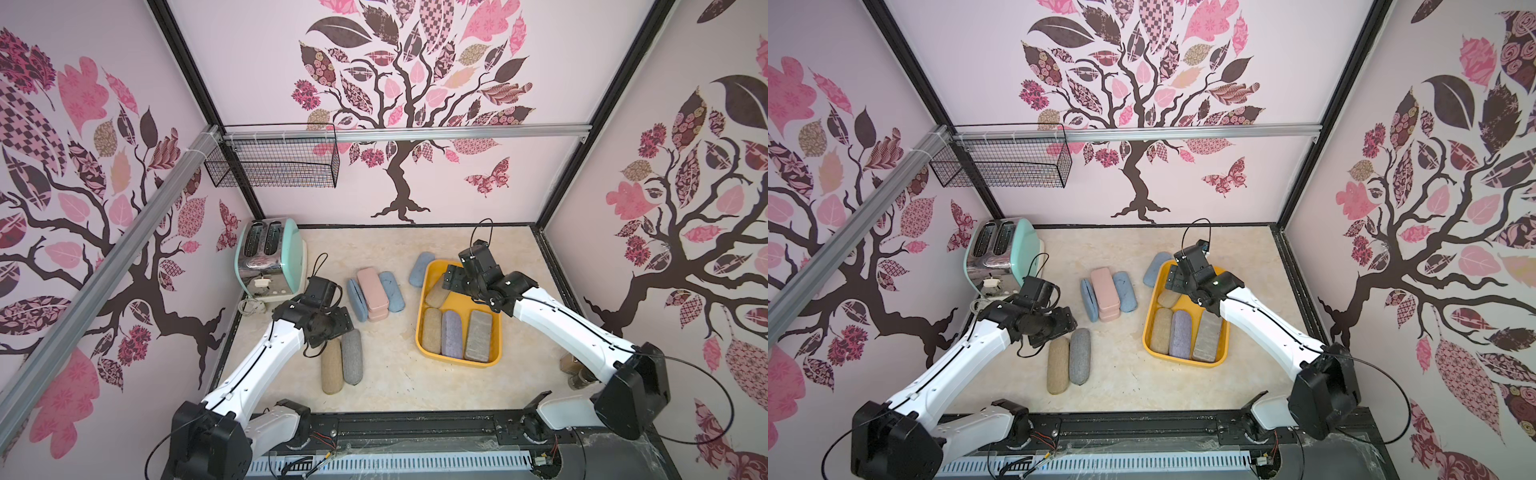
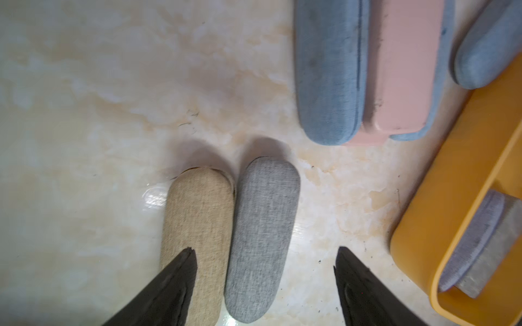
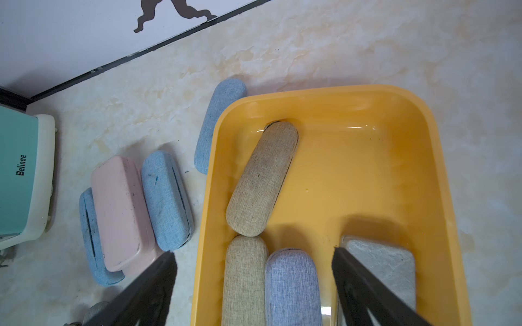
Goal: Put the glasses cases into the storage boxes
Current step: Pick up the glasses case at the center of the board.
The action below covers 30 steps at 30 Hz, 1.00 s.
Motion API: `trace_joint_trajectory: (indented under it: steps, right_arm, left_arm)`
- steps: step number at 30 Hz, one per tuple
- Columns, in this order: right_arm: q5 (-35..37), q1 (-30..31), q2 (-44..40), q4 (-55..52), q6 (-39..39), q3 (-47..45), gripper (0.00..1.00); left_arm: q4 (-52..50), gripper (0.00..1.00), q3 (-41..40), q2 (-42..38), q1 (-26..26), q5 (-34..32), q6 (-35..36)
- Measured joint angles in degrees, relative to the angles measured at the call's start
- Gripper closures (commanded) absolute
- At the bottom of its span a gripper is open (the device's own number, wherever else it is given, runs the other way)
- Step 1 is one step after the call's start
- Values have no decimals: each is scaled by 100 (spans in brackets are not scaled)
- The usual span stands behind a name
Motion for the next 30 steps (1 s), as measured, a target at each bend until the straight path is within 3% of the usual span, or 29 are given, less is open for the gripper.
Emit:
trace_joint_trajectory:
  steps: [20, 30]
  right_arm:
    - [-96, 0, -780, 42, -157, -597, 11]
    - [-98, 0, -896, 74, -249, -693, 10]
  left_arm:
    - [-208, 28, -496, 901, -92, -254, -590]
    - [-70, 24, -706, 1167, -136, -140, -702]
